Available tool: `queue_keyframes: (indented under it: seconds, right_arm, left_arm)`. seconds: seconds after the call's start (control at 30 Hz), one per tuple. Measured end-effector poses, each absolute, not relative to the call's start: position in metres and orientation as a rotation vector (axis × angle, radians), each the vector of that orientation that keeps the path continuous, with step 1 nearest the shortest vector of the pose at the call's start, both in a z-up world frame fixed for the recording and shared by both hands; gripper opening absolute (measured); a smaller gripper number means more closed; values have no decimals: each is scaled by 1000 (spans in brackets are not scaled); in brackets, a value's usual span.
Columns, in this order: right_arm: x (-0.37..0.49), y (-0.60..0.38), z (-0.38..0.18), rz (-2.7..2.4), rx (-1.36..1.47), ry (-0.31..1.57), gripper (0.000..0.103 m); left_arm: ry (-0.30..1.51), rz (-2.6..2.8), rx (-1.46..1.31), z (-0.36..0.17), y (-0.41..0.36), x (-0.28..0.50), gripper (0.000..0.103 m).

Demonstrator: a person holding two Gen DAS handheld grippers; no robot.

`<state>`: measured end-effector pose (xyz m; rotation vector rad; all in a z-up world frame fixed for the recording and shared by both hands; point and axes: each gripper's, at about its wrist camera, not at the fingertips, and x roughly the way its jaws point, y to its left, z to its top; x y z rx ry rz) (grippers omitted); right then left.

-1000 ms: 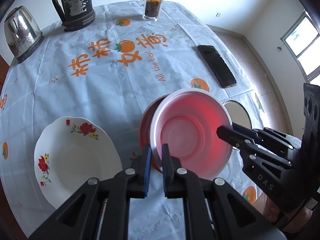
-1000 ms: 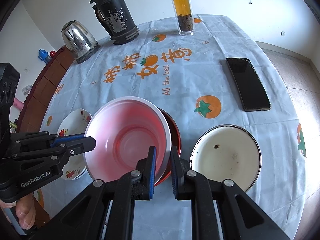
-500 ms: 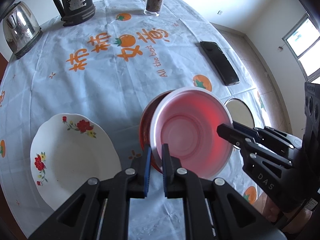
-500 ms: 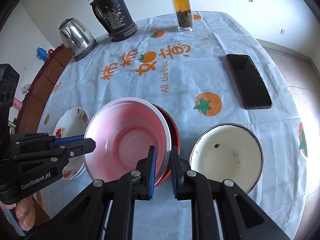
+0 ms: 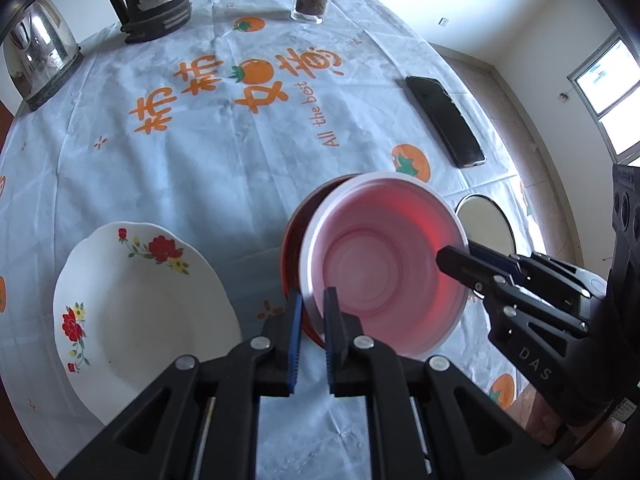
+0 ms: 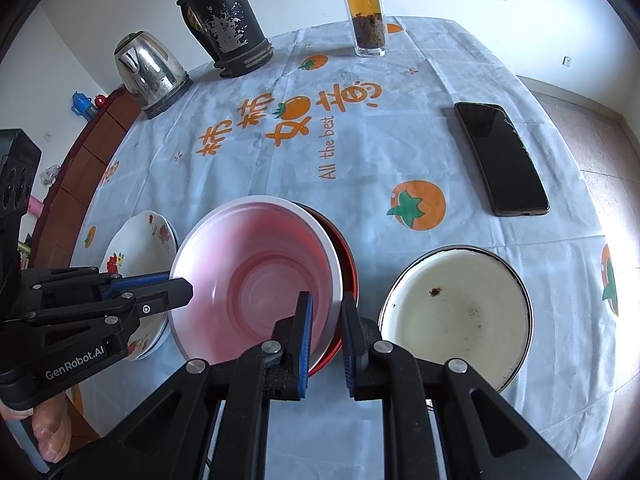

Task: Organize plates and bowls
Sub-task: 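Lower the pink bowl into the steel bowl with both tools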

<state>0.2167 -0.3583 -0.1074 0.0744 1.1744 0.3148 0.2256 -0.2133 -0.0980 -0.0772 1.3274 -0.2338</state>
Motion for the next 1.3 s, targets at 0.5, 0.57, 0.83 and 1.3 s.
queue_keyframes:
  seconds: [0.5, 0.57, 0.83, 1.3]
  right_arm:
    - [219, -359, -109, 310, 74, 1181, 15]
    - [219, -359, -109, 310, 74, 1181, 15]
    - [219, -359, -109, 309, 74, 1180, 15]
    - [219, -359, -109, 311, 70, 1178, 15]
  left_arm:
    - [1347, -236, -88, -105, -214, 227, 7]
    - [1347, -236, -88, -105, -214, 227, 7]
    - [1349, -236, -91, -105, -214, 228, 7]
    - [1344, -234, -95, -105, -214, 227, 7]
